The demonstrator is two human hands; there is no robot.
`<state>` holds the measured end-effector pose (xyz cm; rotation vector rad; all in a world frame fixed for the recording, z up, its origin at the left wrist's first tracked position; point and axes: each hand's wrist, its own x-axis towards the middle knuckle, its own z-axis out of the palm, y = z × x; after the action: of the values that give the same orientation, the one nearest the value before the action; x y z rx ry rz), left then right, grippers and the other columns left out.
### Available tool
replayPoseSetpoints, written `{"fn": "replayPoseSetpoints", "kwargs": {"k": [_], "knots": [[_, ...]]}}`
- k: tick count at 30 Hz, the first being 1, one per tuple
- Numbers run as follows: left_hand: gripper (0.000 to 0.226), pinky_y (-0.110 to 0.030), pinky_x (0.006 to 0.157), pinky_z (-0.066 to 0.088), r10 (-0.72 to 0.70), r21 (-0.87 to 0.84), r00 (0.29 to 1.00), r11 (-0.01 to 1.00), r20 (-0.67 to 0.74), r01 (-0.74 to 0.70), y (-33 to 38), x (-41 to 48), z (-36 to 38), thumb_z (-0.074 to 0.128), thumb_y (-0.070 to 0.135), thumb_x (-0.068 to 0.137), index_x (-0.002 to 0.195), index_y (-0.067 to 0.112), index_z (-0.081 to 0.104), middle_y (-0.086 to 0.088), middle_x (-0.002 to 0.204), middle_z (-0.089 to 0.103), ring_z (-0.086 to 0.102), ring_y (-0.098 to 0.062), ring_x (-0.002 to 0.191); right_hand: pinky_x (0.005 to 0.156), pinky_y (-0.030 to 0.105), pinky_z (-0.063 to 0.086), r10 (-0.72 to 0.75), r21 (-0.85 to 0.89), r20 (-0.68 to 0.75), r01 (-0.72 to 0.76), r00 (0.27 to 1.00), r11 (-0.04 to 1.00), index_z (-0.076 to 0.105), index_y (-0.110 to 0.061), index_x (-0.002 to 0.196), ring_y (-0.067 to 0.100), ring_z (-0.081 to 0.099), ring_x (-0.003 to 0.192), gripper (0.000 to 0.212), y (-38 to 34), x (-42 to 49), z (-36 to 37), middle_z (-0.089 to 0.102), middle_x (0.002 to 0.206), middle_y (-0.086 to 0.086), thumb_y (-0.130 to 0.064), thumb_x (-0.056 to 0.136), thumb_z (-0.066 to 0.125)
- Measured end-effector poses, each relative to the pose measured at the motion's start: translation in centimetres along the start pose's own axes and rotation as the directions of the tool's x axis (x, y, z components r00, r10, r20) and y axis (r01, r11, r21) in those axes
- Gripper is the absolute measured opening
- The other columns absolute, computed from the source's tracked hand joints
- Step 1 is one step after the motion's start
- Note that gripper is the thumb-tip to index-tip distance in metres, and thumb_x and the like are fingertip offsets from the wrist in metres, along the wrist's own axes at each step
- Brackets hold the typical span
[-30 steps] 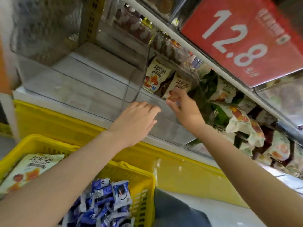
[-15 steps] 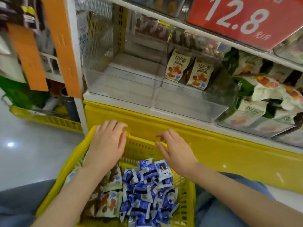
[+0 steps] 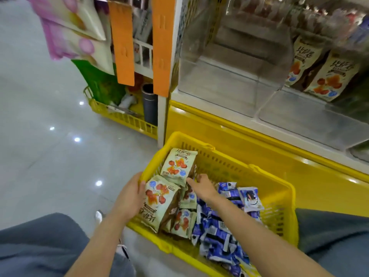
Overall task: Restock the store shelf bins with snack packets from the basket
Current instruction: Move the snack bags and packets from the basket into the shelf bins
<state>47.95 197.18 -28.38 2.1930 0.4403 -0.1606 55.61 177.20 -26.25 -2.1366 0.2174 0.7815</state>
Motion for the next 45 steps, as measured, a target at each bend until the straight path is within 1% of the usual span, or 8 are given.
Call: {"fn": "replayPoseSetpoints", "kwargs": {"k": [7,11,17,21,25,33,41,45], "knots": [[0.039,-0.036,0.081,0.046,-0.027,0.099,0.999,0.995,0.017,0.025,-1.5,-0.4,0.4,0.025,0.038,0.1,0.105,0.013,0.054,-0.006,0.097,0.063,0.059,-0.024,0.091,0.099,0.042,0.047,0.163,0.284,0.031,-0.165,0.986,0.944,0.047,0.0,0.131,0.029,0.057,0.114,0.061,-0.7,4.0,1.3,0.057,0.129,0.014,-0.042,0.088,0.059],[0.038,-0.037,0.077,0.047,-0.04,0.128,0.999,0.991,0.012,0.038,-1.7,-0.4,0.6,0.022,0.041,0.099,0.102,0.016,0.05,-0.003,0.092,0.062,0.059,-0.022,0.088,0.068,0.026,0.049,0.174,0.395,0.078,-0.19,0.982,0.899,0.052,-0.006,0.125,0.016,0.061,0.093,0.058,-1.5,4.5,1.0,0.065,0.115,0.007,-0.043,0.082,0.067],[0.038,-0.038,0.098,0.031,-0.038,0.242,0.967,0.965,-0.252,0.101,0.3,-0.4,0.6,0.041,0.024,0.097,0.133,0.01,0.039,-0.01,0.13,0.045,0.039,-0.025,0.12,0.067,0.023,0.044,-0.01,0.365,0.033,-0.002,0.999,0.931,0.058,-0.012,0.117,0.009,0.062,0.085,0.046,-3.2,1.6,-1.9,0.07,0.097,-0.003,-0.043,0.085,0.062],[0.037,-0.032,0.094,0.039,-0.032,-0.092,0.935,0.996,-0.352,0.0,4.8,-1.0,0.0,0.049,0.021,0.094,0.129,0.01,0.042,-0.008,0.122,0.048,0.045,-0.02,0.111,0.075,0.025,0.052,-0.162,0.339,0.022,0.145,0.987,0.93,0.054,-0.015,0.116,0.011,0.068,0.089,0.051,-4.3,-1.9,-3.6,0.072,0.1,-0.004,-0.046,0.077,0.063],[0.051,-0.009,0.053,0.048,-0.122,-0.739,0.972,0.633,0.199,0.23,8.4,-2.6,-2.0,0.055,0.051,0.084,0.124,0.024,0.039,0.007,0.107,0.062,0.066,0.001,0.079,0.087,0.027,0.053,-0.249,0.285,0.13,0.204,0.96,0.936,0.051,-0.019,0.119,0.014,0.067,0.1,0.059,-3.3,-5.3,-3.6,0.069,0.111,-0.001,-0.048,0.069,0.064],[0.049,-0.026,0.057,0.056,-0.085,-0.748,0.976,0.63,0.199,0.207,8.6,-4.0,-3.3,0.077,0.041,0.06,0.103,0.023,0.06,0.002,0.084,0.075,0.072,-0.016,0.075,0.074,0.012,0.052,-0.34,0.383,0.13,0.269,0.931,0.883,0.053,-0.03,0.115,0.003,0.067,0.096,0.025,-1.1,-7.4,-3.3,0.071,0.102,-0.012,-0.036,0.091,0.049],[0.051,-0.027,0.057,0.056,-0.21,-0.803,0.976,0.59,-0.052,0.084,7.8,-4.2,-5.2,0.078,0.034,0.068,0.112,0.021,0.055,0.0,0.092,0.073,0.072,-0.016,0.076,0.097,0.031,0.043,0.025,0.154,0.28,-0.071,0.96,0.986,0.056,-0.017,0.113,0.009,0.059,0.098,0.036,1.4,-4.5,3.3,0.056,0.129,0.006,-0.045,0.089,0.056],[0.045,-0.022,0.051,0.054,-0.249,-0.815,0.96,0.579,-0.13,0.04,7.3,-3.9,-6.0,0.077,0.032,0.07,0.108,0.021,0.056,0.002,0.09,0.072,0.071,-0.011,0.071,0.082,0.024,0.042,0.016,0.152,0.04,-0.022,0.999,0.988,0.049,-0.012,0.115,0.016,0.056,0.102,0.057,1.7,-3.5,7.3,0.058,0.119,0.004,-0.048,0.077,0.071]]}}
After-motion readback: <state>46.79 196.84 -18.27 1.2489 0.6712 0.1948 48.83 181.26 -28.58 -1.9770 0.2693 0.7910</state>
